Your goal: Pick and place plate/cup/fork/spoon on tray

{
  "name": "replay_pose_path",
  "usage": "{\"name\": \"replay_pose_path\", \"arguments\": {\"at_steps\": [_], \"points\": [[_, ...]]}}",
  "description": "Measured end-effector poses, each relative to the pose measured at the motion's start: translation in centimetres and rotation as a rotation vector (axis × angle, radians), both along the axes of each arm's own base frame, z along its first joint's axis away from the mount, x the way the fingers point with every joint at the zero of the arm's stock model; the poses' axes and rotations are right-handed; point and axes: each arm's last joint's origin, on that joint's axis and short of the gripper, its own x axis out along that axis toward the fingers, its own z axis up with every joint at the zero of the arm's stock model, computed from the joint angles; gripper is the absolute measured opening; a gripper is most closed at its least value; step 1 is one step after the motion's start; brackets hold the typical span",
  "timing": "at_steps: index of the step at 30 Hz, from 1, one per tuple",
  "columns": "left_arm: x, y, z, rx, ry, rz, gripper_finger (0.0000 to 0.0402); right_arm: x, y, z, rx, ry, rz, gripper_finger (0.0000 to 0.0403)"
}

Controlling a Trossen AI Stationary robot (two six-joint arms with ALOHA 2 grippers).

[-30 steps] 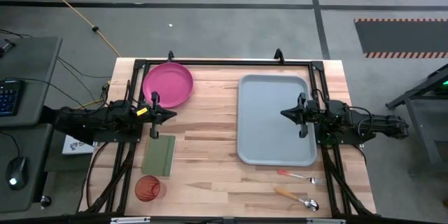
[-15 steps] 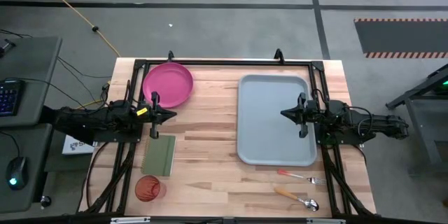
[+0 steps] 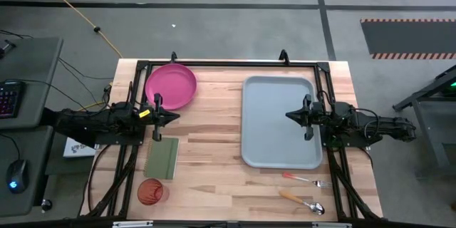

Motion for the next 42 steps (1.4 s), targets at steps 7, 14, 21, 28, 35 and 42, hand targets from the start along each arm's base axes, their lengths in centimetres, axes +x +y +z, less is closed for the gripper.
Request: {"name": "replay_pose_path", "arguments": {"at_steps": [7, 14, 21, 28, 35, 42], "points": [[0.0, 0.0, 0.0, 0.000, 0.000, 0.000, 0.0001, 0.0, 0.0, 0.0, 0.000, 0.000, 0.000, 0.0000], [0.0, 0.0, 0.0, 0.000, 0.000, 0.000, 0.0001, 0.0, 0.0, 0.0, 0.000, 0.000, 0.000, 0.0000], [0.0, 0.0, 0.2, -0.003, -0.016, 0.000, 0.0001, 0.0, 0.0, 0.0, 0.000, 0.000, 0.000, 0.0000], [-0.1, 0.0, 1.2, -0.032, -0.131, -0.003, 0.0001, 0.0, 0.0, 0.0, 0.000, 0.000, 0.000, 0.0000], [0.0, 0.2, 2.3, -0.073, -0.241, 0.069, 0.0020, 0.0, 0.0, 0.0, 0.000, 0.000, 0.000, 0.0000], [1.7, 0.6, 3.1, -0.144, -0.121, 0.208, 0.0096, 0.0, 0.0, 0.0, 0.000, 0.000, 0.000, 0.0000]]}}
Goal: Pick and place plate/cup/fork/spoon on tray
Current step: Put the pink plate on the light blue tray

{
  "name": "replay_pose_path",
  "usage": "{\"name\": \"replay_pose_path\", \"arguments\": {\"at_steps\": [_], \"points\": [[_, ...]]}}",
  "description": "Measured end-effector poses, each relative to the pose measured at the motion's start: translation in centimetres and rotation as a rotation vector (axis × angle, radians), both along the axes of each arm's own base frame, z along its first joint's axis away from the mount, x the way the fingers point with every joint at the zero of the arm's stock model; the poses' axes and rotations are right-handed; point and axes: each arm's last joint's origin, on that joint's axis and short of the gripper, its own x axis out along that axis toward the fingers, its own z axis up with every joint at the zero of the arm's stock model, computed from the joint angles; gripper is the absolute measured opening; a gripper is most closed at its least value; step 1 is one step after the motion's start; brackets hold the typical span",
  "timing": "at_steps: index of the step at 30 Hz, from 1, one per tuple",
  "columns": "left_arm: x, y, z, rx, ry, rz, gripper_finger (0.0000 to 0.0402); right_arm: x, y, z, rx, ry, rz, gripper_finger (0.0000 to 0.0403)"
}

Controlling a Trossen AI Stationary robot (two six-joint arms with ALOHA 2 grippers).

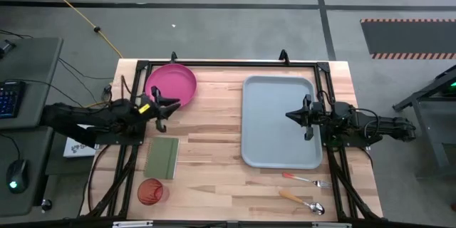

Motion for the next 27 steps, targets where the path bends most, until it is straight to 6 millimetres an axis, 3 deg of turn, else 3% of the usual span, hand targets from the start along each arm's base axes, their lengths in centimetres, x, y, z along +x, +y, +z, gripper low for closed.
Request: {"name": "replay_pose_path", "arguments": {"at_steps": [7, 13, 20, 27], "points": [[3.6, 0.8, 3.4, -0.048, 0.240, 0.105, 0.0176, 0.0, 0.0, 0.0, 0.000, 0.000, 0.000, 0.0000], [7.0, 2.5, 5.2, -0.089, 0.511, 0.200, 0.0213, 0.0, 0.0, 0.0, 0.000, 0.000, 0.000, 0.0000], [10.0, 3.7, 4.0, -0.112, 0.651, 0.209, 0.0217, 0.0, 0.0, 0.0, 0.000, 0.000, 0.000, 0.0000], [11.0, 3.8, 2.3, -0.130, 0.734, 0.212, 0.0216, 0.0, 0.0, 0.0, 0.000, 0.000, 0.000, 0.0000]]}}
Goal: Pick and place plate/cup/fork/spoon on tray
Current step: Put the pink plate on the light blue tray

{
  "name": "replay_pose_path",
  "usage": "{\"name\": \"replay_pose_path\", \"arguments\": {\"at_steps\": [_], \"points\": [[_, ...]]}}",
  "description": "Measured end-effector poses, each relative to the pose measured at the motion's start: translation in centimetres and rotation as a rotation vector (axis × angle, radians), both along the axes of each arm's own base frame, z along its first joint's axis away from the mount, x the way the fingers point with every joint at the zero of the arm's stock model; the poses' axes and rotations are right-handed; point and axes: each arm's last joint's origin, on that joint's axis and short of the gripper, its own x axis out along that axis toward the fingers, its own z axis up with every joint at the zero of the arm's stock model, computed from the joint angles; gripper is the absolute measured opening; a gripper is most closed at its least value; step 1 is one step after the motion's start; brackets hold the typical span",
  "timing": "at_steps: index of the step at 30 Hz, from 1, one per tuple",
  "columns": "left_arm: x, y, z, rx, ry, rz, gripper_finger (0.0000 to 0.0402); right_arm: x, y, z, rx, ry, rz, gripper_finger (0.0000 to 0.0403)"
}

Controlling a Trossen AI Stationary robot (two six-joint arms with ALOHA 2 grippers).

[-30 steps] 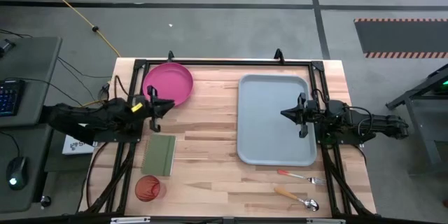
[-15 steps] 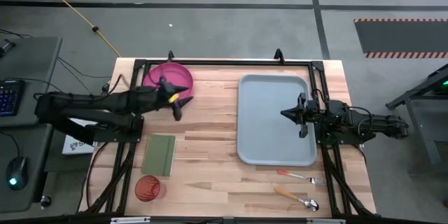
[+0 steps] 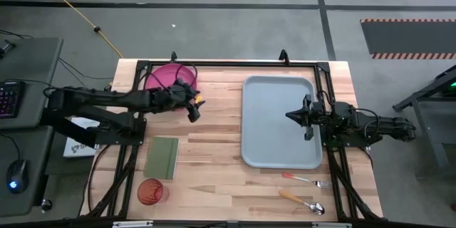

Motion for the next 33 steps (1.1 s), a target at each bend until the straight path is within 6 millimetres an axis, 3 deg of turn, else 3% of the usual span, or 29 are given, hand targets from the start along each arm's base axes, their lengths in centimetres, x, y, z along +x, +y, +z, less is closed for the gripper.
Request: {"name": "replay_pose_path", "arguments": {"at_steps": [7, 14, 21, 28, 33], "points": [[0.4, 0.4, -0.4, -0.045, -0.001, 0.076, 0.0216, 0.0, 0.0, 0.0, 0.000, 0.000, 0.000, 0.0000], [1.3, 2.9, 0.8, -0.157, 0.192, 0.228, 0.0216, 0.0, 0.0, 0.0, 0.000, 0.000, 0.000, 0.0000], [2.6, 3.4, -2.8, -0.289, 0.367, 0.204, 0.0216, 0.0, 0.0, 0.0, 0.000, 0.000, 0.000, 0.0000], [3.0, 3.8, -6.1, -0.243, 0.515, 0.324, 0.0216, 0.0, 0.0, 0.0, 0.000, 0.000, 0.000, 0.0000], [2.7, 4.1, -6.9, -0.140, 0.575, 0.445, 0.0216, 0.0, 0.0, 0.0, 0.000, 0.000, 0.000, 0.0000]]}}
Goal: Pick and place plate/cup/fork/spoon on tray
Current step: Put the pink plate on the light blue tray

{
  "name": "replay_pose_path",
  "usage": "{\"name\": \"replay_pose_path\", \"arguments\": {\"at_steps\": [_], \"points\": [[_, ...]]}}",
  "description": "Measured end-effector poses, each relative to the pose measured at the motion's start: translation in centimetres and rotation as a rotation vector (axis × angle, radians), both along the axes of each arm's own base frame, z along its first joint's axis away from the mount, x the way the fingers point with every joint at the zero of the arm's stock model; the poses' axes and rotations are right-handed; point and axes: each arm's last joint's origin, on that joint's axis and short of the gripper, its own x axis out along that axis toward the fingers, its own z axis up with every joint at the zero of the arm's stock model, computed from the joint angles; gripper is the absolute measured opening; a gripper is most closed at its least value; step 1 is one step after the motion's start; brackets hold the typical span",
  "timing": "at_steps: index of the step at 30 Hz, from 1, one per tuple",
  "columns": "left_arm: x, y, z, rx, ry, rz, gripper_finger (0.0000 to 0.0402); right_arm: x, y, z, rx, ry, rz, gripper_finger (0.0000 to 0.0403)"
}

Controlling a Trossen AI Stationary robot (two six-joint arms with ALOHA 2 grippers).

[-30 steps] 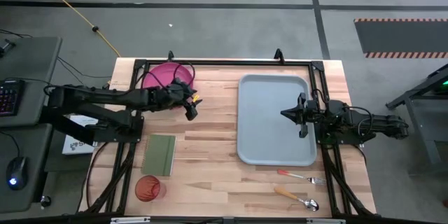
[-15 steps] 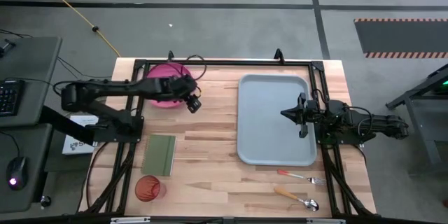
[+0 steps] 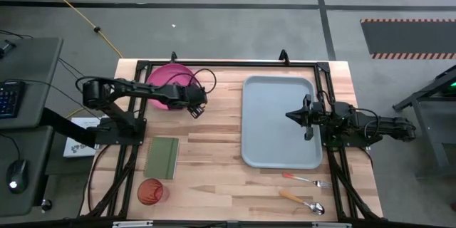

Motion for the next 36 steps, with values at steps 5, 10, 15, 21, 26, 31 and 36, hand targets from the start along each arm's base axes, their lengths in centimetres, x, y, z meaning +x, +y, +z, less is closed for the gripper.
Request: {"name": "replay_pose_path", "arguments": {"at_steps": [5, 10, 15, 21, 26, 31, 36], "points": [[-0.1, 0.3, -0.8, -0.050, 0.036, 0.010, 0.0216, 0.0, 0.0, 0.0, 0.000, 0.000, 0.001, 0.0000], [-0.1, 1.0, -2.3, -0.081, 0.088, 0.036, 0.0216, 0.0, 0.0, 0.0, 0.000, 0.000, 0.000, 0.0000], [-0.1, 1.5, -3.1, -0.086, 0.118, 0.053, 0.0215, 0.0, 0.0, 0.0, 0.000, 0.000, 0.000, 0.0000], [-0.2, 1.5, -2.9, -0.075, 0.109, 0.053, 0.0181, 0.0, 0.0, 0.0, 0.000, 0.000, 0.000, 0.0000], [-0.4, 1.6, -2.6, -0.044, 0.116, 0.054, 0.0111, 0.0, 0.0, 0.0, 0.000, 0.000, 0.001, 0.0000], [0.0, 1.4, -2.6, -0.033, 0.111, 0.008, 0.0020, 0.0, 0.0, 0.0, 0.000, 0.000, 0.001, 0.0000], [1.0, -0.2, -1.9, -0.001, 0.108, -0.111, 0.0019, 0.0, 0.0, 0.0, 0.000, 0.000, 0.000, 0.0000]]}}
